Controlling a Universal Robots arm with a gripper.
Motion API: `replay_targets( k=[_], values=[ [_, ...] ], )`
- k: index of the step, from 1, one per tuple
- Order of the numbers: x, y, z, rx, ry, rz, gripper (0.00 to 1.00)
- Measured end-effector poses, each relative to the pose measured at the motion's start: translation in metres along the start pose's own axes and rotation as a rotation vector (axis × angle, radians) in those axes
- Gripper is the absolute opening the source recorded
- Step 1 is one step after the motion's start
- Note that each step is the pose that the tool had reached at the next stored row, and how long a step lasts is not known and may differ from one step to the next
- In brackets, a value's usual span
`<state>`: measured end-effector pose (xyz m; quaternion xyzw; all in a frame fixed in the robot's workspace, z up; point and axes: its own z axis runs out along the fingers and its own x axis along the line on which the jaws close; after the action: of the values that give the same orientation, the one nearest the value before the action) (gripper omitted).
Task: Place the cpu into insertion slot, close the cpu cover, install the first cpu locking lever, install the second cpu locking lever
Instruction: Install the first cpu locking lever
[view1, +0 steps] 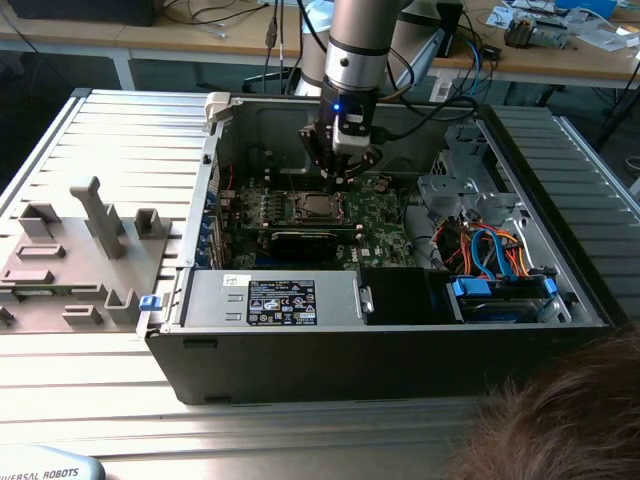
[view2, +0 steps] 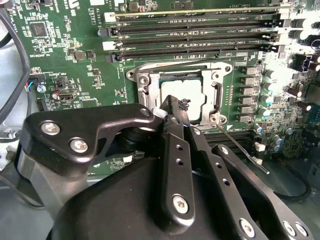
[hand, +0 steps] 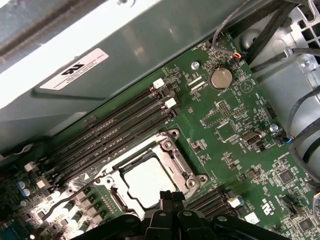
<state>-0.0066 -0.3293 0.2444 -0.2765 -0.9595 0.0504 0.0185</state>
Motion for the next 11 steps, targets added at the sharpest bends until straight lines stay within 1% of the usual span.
replay_targets(
  k=[11],
  values=[
    [0.0, 0.0, 0.0, 0.0004, -0.0045, -0.042, 0.11]
  ],
)
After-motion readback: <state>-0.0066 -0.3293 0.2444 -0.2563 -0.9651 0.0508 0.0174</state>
